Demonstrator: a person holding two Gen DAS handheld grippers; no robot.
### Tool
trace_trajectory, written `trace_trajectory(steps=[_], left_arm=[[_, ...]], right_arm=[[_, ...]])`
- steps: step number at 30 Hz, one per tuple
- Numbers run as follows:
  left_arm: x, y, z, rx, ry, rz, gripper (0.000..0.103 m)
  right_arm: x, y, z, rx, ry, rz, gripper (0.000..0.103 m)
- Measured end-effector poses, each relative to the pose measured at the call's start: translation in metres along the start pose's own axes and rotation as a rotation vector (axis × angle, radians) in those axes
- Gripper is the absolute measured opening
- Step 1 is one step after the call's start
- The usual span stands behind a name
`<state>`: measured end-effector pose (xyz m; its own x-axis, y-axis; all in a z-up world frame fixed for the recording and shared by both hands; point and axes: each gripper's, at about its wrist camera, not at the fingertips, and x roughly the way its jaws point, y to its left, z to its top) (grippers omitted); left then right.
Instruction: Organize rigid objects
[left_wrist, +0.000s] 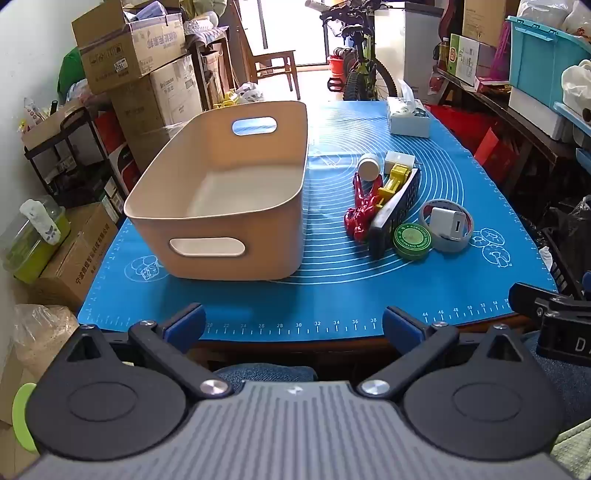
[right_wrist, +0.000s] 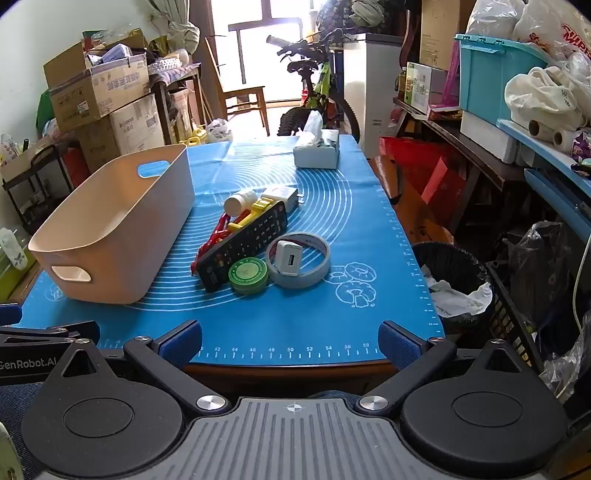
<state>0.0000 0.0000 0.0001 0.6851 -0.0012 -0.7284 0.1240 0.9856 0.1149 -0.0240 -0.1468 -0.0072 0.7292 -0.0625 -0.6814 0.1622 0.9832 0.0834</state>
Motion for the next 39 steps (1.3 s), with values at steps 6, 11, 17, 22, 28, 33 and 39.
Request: trace_trajectory(steps=[6,11,17,22,28,33,39], left_arm=[[-0.0004,0.0004,0.0001,0.0,0.0,0.0,0.101],[0.0007,-0.0027,0.0001,0.016,0.011,0.019,0.1],[0.0018,-0.0034,-0.0013,0.016,0.009,0.02,0.1],[0.0017,-0.0026,-0.0005,0.016,0.012,0.019,0.1],[0.0017,-0.0029,-0.0004,0.017,0.012,0.02,0.1],[0.0021,-0.0031,-0.0002,0.018,0.013,0.02,0.1],[0.0022,-0.0033,-0.0004,0.018,0.013,0.02,0.1]], right_arm=[[0.0007,-0.0001,0.0003,0.005,0.012,0.004,0.1],[0.0008,-0.0004,0.0002,0.005,0.012,0.003,0.1],[0.001,-0.0009,0.0002,0.006,0.013,0.003,0.1],[0.0014,-0.001,0.0,0.006,0.014,0.003,0.1],[0.0021,-0.0003,-0.0002,0.005,0.015,0.002,0.1],[0.0025,0.0,-0.0004,0.005,0.015,0.002,0.1],[0.0028,0.0002,-0.0004,0.005,0.016,0.002,0.1]])
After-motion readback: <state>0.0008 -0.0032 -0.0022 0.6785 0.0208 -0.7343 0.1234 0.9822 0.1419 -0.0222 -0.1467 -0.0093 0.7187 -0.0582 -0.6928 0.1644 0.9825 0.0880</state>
